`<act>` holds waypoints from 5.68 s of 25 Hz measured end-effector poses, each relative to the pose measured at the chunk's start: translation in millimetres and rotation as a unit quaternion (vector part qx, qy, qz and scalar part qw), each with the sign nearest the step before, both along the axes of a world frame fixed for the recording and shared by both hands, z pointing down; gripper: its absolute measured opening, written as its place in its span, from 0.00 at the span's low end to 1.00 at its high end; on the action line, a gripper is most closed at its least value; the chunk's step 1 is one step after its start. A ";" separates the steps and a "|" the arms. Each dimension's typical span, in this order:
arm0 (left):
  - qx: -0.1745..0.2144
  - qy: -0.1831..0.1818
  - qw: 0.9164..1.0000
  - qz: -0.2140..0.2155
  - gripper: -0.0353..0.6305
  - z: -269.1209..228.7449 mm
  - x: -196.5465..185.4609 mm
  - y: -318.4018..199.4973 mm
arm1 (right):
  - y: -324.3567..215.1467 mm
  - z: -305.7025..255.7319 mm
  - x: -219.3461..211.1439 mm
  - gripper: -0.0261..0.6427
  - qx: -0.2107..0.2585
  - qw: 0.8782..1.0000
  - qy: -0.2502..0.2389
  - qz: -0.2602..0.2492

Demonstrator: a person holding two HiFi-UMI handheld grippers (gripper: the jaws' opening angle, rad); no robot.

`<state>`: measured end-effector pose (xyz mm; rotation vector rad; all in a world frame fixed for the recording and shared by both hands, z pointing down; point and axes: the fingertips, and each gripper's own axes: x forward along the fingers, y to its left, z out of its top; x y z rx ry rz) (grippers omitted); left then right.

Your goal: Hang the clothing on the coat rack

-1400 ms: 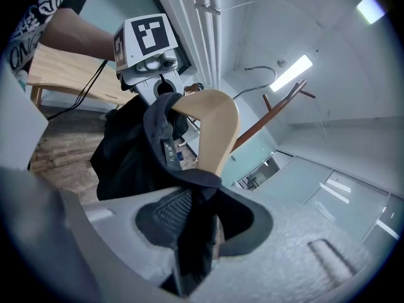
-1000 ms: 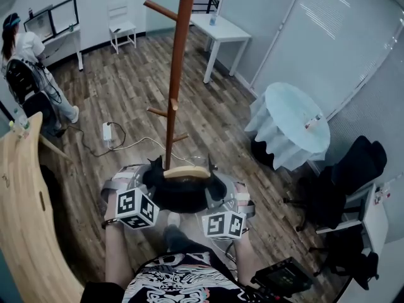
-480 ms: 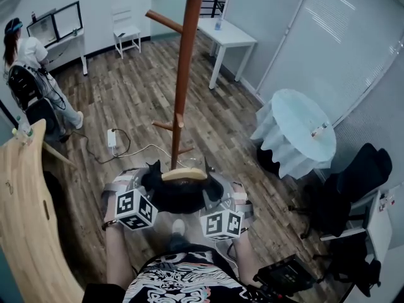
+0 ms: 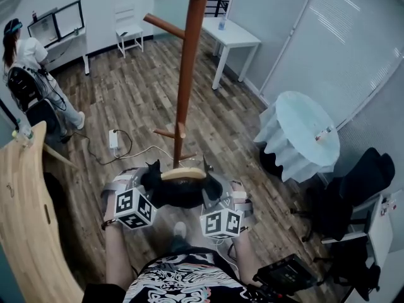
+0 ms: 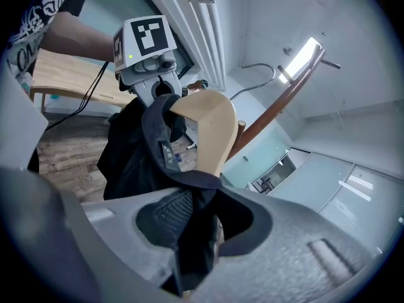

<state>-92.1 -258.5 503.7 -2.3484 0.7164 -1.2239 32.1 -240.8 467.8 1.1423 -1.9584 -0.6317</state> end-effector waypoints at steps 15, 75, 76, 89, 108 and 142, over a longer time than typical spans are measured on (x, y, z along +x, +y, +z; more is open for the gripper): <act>-0.023 -0.003 1.000 -0.007 0.05 20.0 4.9 -53.9 | -57.5 19.2 4.9 0.20 -0.026 1.000 -0.002 -0.009; -0.076 -0.009 0.997 -0.029 0.05 99.5 -15.5 -163.0 | -182.8 97.0 -17.6 0.19 -0.069 0.996 0.022 -0.042; -0.074 -0.008 0.997 -0.030 0.05 97.3 -13.8 -163.7 | -183.4 97.6 -16.3 0.19 -0.068 0.997 0.022 -0.042; -0.031 -0.019 0.998 -0.056 0.10 96.8 -17.4 -165.3 | -179.2 99.4 -15.1 0.20 -0.075 0.997 0.000 -0.032; -0.049 -0.007 0.993 -0.107 0.31 102.0 -44.3 -150.8 | -167.4 99.8 -1.8 0.30 -0.103 0.994 -0.022 -0.007; -0.039 0.195 0.967 -0.162 0.23 48.9 -24.2 -96.6 | -111.2 68.0 15.2 0.31 -0.104 0.990 -0.095 0.010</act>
